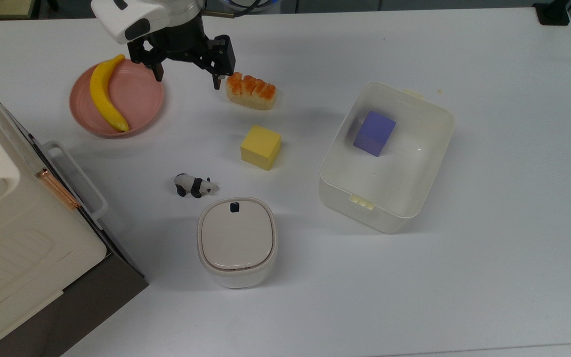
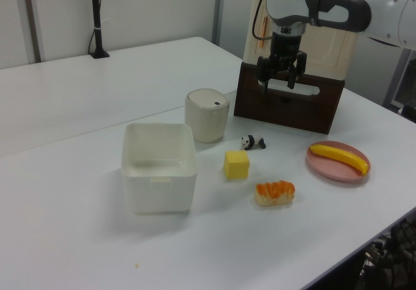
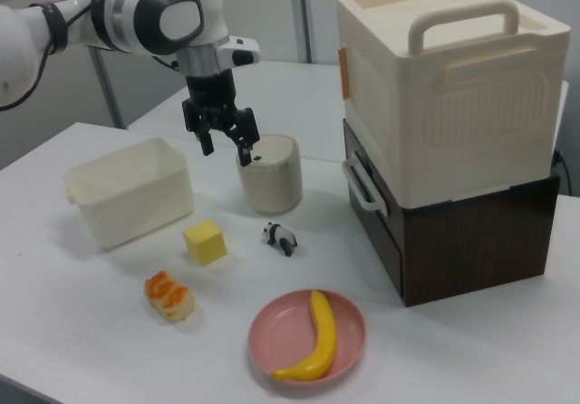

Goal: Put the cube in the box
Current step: 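Move the gripper from above the sushi toward the yellow cube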

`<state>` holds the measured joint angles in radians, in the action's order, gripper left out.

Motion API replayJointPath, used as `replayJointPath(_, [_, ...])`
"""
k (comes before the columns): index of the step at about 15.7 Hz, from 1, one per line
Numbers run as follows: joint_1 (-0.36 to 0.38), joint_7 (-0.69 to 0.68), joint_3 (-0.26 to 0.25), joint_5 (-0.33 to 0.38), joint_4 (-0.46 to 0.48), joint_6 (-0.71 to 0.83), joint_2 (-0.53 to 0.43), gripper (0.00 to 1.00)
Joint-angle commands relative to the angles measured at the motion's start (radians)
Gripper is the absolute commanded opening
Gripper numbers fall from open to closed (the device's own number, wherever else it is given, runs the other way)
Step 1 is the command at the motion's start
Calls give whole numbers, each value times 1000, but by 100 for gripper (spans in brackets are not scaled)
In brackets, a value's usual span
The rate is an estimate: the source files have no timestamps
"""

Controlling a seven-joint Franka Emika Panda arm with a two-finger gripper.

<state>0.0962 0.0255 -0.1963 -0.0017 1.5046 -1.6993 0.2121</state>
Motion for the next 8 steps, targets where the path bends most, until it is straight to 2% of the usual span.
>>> replayJointPath(1, [-7,-70,-20,66,-6,50,-39,100])
replayJointPath(8, [-12,-58,-20,77,-4,55,-42,100])
